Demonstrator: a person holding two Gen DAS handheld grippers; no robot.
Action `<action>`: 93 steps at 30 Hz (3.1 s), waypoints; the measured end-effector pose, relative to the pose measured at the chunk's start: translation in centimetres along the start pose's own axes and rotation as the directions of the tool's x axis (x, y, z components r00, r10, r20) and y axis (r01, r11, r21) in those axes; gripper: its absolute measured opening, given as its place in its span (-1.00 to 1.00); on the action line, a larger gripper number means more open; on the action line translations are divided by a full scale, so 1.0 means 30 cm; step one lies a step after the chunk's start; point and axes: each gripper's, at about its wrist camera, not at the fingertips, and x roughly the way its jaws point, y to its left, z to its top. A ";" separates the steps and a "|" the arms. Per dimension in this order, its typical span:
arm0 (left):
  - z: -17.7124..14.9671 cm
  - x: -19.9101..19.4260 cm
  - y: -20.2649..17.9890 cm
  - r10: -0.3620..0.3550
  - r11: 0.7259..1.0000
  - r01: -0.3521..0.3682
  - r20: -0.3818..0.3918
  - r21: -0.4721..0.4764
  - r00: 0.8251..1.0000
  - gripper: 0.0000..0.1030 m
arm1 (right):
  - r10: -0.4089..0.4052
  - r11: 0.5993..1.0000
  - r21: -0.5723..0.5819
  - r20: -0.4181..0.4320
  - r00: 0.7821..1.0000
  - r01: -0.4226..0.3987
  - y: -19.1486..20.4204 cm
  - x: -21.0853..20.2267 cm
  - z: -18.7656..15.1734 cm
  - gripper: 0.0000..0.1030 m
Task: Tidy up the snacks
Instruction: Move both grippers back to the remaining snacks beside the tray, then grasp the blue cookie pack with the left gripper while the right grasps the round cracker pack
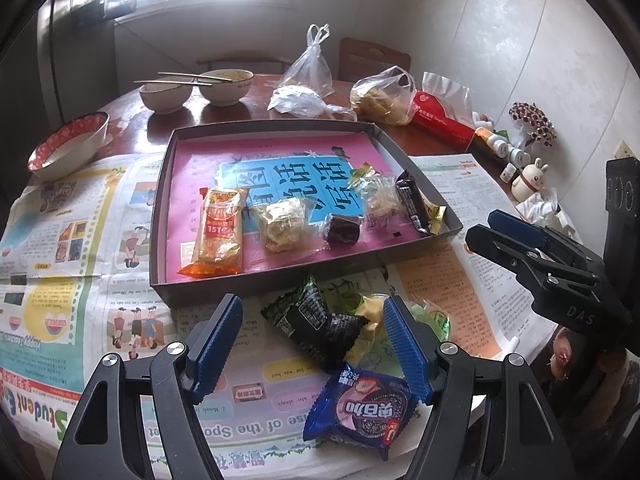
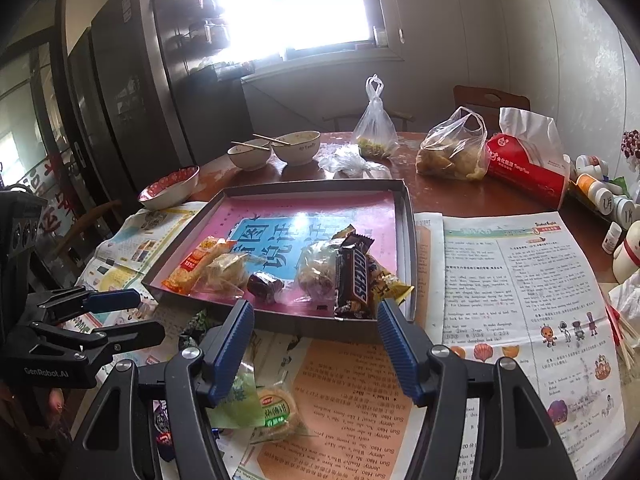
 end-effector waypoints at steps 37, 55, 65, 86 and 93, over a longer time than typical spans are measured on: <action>-0.130 0.012 -0.063 -0.010 0.996 0.017 -0.086 0.086 0.996 0.45 | -0.025 0.999 -0.046 -0.090 0.996 0.021 0.022 -0.005 -0.127 0.24; -0.172 0.060 -0.111 -0.019 0.990 0.038 -0.142 0.139 0.990 0.44 | -0.018 0.992 -0.126 -0.196 0.980 -0.007 0.061 0.037 -0.201 0.24; -0.185 0.088 -0.123 -0.014 0.987 0.040 -0.163 0.154 0.987 0.44 | -0.052 0.977 -0.214 -0.208 0.977 0.007 0.107 0.066 -0.231 0.24; -0.196 0.127 -0.138 0.003 0.986 0.029 -0.186 0.167 0.983 0.44 | -0.055 0.961 -0.275 -0.172 0.984 0.006 0.106 0.175 -0.191 0.13; -0.198 0.134 -0.152 0.009 0.983 0.023 -0.170 0.182 0.985 0.44 | -0.028 0.982 -0.191 -0.174 0.984 -0.006 0.057 0.161 -0.186 -0.33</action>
